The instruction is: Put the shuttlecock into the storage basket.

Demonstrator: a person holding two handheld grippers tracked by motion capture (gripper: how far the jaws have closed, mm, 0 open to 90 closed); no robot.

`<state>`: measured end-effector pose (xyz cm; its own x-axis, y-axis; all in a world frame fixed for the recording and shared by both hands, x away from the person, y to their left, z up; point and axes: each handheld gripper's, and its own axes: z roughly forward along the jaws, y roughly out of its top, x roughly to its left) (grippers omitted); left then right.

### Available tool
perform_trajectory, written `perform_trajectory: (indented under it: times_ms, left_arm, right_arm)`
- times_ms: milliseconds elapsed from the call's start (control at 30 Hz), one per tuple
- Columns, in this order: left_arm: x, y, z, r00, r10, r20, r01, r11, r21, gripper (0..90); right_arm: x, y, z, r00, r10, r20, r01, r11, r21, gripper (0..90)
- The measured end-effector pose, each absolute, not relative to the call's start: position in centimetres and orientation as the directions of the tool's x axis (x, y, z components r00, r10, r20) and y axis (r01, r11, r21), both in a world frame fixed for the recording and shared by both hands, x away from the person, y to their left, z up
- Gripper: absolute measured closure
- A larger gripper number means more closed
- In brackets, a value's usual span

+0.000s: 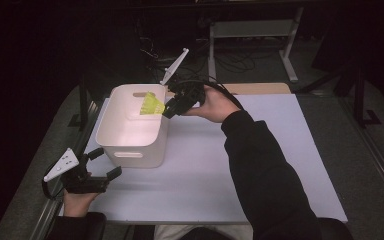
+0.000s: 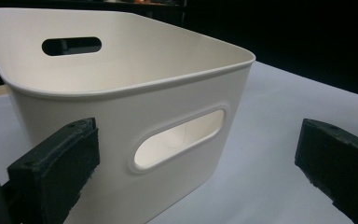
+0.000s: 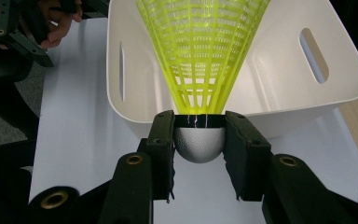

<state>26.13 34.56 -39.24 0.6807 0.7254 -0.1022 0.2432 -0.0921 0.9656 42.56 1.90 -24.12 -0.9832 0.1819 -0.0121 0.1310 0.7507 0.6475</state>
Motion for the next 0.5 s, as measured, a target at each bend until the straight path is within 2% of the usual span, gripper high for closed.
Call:
perform_trajectory:
  times_ms: [500]
  left_arm:
    - [26.1, 34.5, -39.2, 0.682, 0.724, -0.103, 0.243, -0.092, 0.966, 0.0]
  right_arm:
    - [42.9, 3.2, -24.2, -0.985, 0.174, -0.002, 0.130, 0.742, 0.658, 63.1]
